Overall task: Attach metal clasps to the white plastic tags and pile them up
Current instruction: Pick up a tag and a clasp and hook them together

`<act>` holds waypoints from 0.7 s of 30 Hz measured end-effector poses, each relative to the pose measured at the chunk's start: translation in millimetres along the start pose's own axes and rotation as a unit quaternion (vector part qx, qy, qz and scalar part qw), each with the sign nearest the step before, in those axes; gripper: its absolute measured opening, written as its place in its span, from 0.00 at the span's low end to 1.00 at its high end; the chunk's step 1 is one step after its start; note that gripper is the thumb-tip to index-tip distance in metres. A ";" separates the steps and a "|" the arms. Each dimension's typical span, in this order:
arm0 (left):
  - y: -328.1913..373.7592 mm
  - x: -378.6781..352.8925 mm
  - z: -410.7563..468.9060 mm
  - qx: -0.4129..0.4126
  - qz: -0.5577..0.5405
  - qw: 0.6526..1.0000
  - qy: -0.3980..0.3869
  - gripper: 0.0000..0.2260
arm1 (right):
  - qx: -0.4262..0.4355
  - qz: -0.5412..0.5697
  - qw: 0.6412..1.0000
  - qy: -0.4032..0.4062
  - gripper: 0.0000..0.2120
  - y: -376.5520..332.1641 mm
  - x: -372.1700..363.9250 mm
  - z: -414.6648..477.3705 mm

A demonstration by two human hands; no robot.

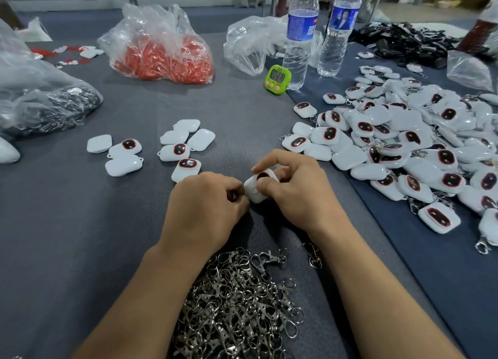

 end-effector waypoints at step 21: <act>-2.3 7.6 3.4 -0.043 -0.142 0.988 0.044 0.04 | -0.056 0.393 0.918 0.004 0.10 -14.4 -2.6 -4.5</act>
Point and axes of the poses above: each hand's wrist, its own z-axis towards the middle knuckle, its own x-axis out of the back of the hand, y = z × x, the point moved 1 cm from there along z, towards the middle knuckle, and after that the axes turned 12 degrees about -y, right-handed, at the moved point
